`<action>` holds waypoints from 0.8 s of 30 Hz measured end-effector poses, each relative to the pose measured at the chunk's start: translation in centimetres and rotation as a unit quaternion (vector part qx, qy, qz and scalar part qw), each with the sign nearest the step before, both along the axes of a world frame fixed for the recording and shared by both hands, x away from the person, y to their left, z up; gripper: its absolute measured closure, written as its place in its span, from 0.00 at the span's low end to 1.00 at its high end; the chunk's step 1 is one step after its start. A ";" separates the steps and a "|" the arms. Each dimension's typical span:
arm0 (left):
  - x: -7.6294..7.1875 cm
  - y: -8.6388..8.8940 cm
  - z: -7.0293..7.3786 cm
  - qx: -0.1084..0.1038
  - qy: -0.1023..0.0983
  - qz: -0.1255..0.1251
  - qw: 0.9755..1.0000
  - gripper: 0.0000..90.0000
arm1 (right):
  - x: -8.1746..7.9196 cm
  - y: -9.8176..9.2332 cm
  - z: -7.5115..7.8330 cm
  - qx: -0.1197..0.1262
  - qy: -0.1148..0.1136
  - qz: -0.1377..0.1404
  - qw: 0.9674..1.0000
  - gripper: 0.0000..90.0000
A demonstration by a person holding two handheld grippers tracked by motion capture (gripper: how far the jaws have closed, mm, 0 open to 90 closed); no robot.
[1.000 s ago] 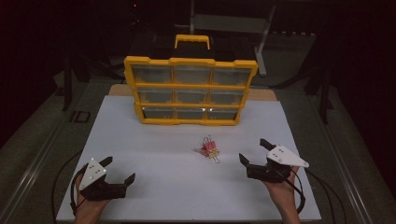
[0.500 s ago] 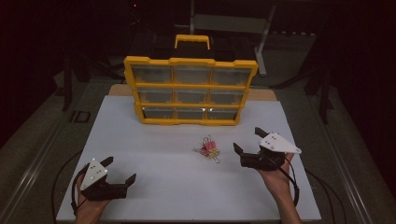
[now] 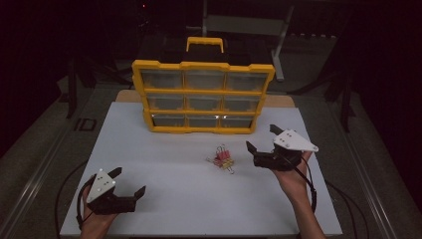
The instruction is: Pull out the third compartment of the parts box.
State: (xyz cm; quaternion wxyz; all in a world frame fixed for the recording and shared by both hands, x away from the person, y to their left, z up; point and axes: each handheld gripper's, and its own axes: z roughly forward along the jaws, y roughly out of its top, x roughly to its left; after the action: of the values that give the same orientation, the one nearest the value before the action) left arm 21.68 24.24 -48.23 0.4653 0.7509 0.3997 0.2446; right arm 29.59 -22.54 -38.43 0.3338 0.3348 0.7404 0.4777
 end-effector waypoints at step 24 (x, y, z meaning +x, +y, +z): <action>0.1 0.0 -0.1 0.003 0.002 -0.002 1.000 0.01 | 4.3 2.2 2.1 -0.030 -0.004 -0.009 0.999 0.11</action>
State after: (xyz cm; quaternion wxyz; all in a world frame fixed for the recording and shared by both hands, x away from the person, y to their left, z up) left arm 21.75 24.23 -48.30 0.4628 0.7535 0.3983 0.2438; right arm 33.84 -20.35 -36.29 0.3508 0.3291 0.7503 0.4535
